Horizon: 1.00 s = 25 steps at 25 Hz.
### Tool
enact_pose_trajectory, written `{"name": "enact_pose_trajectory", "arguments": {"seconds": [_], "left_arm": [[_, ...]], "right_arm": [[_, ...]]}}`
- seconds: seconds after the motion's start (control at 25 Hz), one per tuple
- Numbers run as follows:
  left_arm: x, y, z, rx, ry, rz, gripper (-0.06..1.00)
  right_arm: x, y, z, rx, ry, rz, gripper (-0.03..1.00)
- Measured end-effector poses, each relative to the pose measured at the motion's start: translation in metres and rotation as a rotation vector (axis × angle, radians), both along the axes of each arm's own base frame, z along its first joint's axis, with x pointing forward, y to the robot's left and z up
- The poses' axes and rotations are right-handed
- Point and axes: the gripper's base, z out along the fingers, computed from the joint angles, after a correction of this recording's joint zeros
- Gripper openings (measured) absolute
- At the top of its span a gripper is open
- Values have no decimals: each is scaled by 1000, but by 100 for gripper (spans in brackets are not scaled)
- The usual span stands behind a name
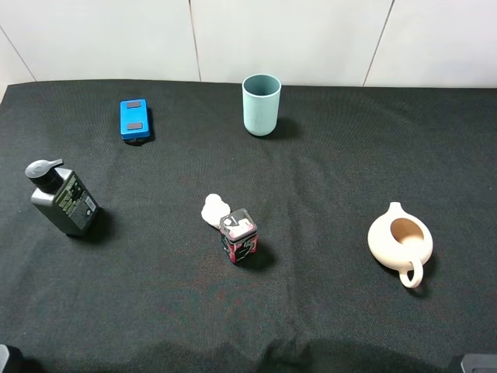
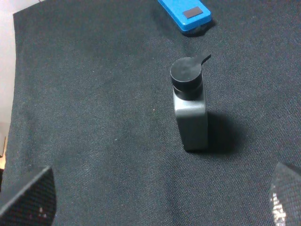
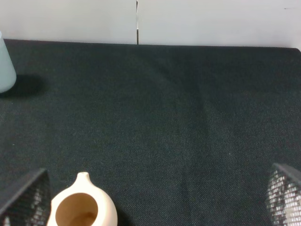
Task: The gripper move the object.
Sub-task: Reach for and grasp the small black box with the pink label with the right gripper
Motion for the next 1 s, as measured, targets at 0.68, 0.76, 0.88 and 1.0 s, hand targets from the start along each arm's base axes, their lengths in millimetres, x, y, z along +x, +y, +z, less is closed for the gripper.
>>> {"name": "enact_pose_trajectory", "arguments": {"seconds": [0.68, 0.76, 0.88, 1.0], "left_arm": [[0, 0, 0, 0, 0, 0, 96], [0, 0, 0, 0, 0, 0, 96], [0, 0, 0, 0, 0, 0, 96], [0, 0, 0, 0, 0, 0, 96]], "right_arm": [[0, 0, 0, 0, 0, 0, 69], [0, 0, 0, 1, 0, 1, 69], [-1, 2, 5, 18, -8, 12, 69], [6, 6, 16, 26, 26, 51, 69]]}}
